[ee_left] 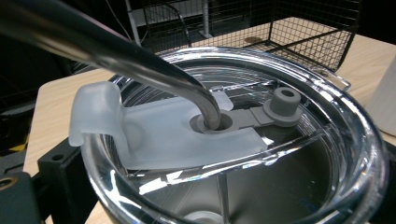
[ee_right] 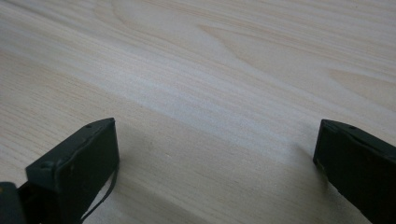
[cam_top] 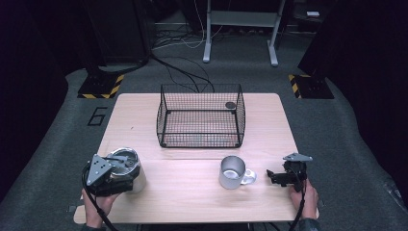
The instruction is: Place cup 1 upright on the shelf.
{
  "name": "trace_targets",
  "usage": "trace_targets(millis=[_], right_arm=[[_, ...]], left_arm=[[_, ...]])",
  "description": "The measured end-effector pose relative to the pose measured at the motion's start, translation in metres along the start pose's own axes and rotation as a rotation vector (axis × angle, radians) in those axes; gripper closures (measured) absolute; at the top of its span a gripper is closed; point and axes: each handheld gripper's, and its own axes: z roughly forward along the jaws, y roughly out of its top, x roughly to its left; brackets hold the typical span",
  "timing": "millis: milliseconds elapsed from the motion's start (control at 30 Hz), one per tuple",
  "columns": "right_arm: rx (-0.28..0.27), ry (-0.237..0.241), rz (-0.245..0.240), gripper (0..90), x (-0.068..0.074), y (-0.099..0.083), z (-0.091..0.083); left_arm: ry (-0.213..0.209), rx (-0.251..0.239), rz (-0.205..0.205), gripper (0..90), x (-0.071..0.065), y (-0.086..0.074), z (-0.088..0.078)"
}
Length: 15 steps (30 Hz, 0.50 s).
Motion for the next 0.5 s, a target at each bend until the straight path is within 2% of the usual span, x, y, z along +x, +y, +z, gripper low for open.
trace_targets(millis=[500], right_arm=[[0.0, 0.0, 0.001, 0.0, 0.0, 0.0, 0.0]], left_arm=[[-0.062, -0.012, 0.06, 3.9, -0.011, 0.017, 0.007]])
